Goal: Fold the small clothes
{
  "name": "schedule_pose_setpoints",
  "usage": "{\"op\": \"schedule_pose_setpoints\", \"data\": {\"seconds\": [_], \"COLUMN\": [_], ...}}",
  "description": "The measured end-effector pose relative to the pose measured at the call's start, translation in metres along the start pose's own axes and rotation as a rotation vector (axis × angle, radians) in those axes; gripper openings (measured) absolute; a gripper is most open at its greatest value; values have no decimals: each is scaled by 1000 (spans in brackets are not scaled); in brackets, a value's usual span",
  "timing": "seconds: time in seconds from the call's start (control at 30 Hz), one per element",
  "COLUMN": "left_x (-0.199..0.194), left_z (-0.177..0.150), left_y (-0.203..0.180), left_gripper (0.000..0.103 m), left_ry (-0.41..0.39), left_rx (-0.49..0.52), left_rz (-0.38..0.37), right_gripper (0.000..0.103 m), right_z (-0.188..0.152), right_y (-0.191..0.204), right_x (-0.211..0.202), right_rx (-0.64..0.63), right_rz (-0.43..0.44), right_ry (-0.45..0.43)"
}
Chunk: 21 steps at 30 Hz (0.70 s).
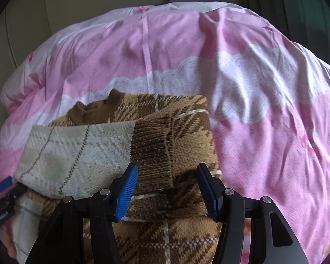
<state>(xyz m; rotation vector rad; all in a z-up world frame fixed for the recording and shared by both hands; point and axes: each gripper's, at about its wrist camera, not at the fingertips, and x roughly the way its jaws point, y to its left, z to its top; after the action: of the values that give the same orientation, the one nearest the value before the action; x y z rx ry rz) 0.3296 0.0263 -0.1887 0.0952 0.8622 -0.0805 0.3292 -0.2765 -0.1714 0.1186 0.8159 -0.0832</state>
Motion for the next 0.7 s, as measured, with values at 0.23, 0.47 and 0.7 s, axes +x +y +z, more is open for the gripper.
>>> {"op": "schedule_pose_setpoints", "data": {"seconds": [0.23, 0.47, 0.7], "left_x": [11, 9, -35], "left_z": [-6, -11, -8], "left_y": [26, 27, 3], "left_gripper": [70, 69, 69], "left_ry": [8, 5, -54], "left_rx": [-130, -139, -107], "left_rz": [9, 31, -48], "right_gripper": [14, 1, 19], "right_z": [-4, -9, 3], "right_y": [-4, -13, 10], "right_x": [12, 7, -27], "right_rx": [-6, 8, -50], "right_rz": [-87, -121, -3], "right_ry": [36, 36, -88]}}
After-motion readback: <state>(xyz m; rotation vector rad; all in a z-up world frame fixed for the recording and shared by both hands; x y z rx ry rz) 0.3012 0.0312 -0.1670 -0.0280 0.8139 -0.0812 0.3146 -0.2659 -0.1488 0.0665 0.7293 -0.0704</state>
